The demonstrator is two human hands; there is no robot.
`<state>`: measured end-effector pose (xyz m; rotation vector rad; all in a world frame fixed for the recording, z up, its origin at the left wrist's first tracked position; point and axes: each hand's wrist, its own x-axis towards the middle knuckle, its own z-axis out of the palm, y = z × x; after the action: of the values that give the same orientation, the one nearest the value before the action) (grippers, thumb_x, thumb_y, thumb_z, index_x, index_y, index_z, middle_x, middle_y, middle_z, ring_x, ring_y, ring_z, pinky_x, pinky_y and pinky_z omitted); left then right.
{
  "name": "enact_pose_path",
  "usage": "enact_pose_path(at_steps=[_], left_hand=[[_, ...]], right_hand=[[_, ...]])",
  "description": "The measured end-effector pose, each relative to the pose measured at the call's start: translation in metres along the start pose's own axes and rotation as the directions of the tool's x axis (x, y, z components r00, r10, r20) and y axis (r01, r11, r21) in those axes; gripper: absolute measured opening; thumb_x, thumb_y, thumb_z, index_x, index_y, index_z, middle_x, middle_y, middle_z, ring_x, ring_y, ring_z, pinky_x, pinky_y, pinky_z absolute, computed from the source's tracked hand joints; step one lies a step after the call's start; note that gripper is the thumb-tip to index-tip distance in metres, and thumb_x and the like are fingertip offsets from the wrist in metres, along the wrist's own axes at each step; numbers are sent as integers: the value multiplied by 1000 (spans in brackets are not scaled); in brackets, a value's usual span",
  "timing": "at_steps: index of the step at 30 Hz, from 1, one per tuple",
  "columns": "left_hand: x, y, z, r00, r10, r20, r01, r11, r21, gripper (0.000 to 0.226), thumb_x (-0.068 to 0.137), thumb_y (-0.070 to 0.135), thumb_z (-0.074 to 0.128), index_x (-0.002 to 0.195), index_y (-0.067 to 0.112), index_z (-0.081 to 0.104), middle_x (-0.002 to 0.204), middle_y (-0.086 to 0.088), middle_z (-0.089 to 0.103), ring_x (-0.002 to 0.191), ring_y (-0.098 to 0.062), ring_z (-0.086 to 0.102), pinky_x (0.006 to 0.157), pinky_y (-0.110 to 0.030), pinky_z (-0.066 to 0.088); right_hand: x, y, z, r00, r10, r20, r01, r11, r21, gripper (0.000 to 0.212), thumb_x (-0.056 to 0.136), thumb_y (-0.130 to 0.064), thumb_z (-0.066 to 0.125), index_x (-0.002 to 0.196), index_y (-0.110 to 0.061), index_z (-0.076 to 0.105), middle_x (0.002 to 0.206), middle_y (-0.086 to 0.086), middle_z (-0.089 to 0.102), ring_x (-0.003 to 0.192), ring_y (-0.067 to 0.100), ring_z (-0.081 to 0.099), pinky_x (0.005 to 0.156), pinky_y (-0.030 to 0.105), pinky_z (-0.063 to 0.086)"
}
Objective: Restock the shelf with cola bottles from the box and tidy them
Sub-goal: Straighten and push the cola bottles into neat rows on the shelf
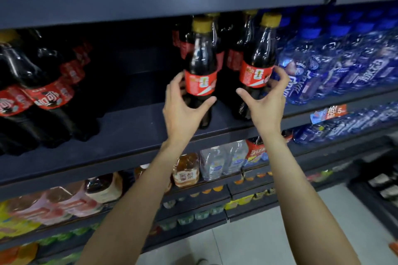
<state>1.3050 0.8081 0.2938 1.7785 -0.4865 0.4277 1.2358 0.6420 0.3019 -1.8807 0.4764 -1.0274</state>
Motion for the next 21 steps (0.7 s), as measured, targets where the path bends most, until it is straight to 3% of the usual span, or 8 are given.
enact_pose_path(at_steps=[2,5,7,10,13,16,19,21], left_hand=[[-2,-10,-31,1000,-15,-23,15,1000,9,83,68,37,83,138,23,40,132,2,53,111,0,54,95,-29,50],[3,-21,-72,999,-28,-27,29,998,47,83,74,32,79,143,19,35,138,3,49,116,-2,51,92,-10,45],[6,-27,-89,998,-50,-38,53,997,61,84,77,30,77,146,16,30,135,10,46,118,-3,49,92,-8,42],[11,-34,-107,995,-79,-56,82,995,59,85,81,28,75,146,13,23,129,12,44,118,1,46,93,-8,40],[19,-44,-121,996,-88,-14,88,995,55,81,85,21,70,147,11,18,127,15,45,112,18,45,96,-5,38],[29,-52,-129,994,-96,45,94,995,46,79,90,18,64,149,12,12,128,25,38,111,28,38,96,-2,35],[33,-52,-134,987,-135,86,136,991,0,79,91,26,62,151,15,11,142,11,37,127,8,39,97,-7,36],[31,-52,-136,988,-133,82,132,991,16,85,86,44,60,152,19,12,147,3,34,136,-7,34,106,-22,37]], right_hand=[[-7,-6,-2,999,-27,23,27,1000,-14,81,70,-31,82,132,-15,33,120,-3,57,106,10,59,96,34,47],[-28,-22,5,985,-87,149,79,995,56,77,70,-29,83,130,-15,36,115,-3,59,105,9,59,93,24,47],[-40,-34,19,960,-99,263,73,991,109,77,70,-27,83,131,-17,37,115,-4,60,105,3,57,89,14,44],[-47,-49,52,909,-110,401,50,986,156,75,72,-26,82,132,-21,37,116,-8,60,108,-4,54,89,11,43],[-42,-62,89,895,-123,428,49,982,181,76,73,-24,82,133,-20,35,112,-15,57,105,-11,52,89,8,41],[-34,-72,121,912,-135,387,76,984,164,79,71,-24,82,133,-16,34,116,-4,60,102,1,58,88,14,44],[-31,-76,144,934,-95,346,70,994,84,84,68,-31,84,133,-16,33,124,5,59,111,18,58,91,24,45],[-32,-74,152,944,-70,321,67,998,21,87,67,-38,83,134,-16,34,127,5,58,114,21,58,90,29,45]])
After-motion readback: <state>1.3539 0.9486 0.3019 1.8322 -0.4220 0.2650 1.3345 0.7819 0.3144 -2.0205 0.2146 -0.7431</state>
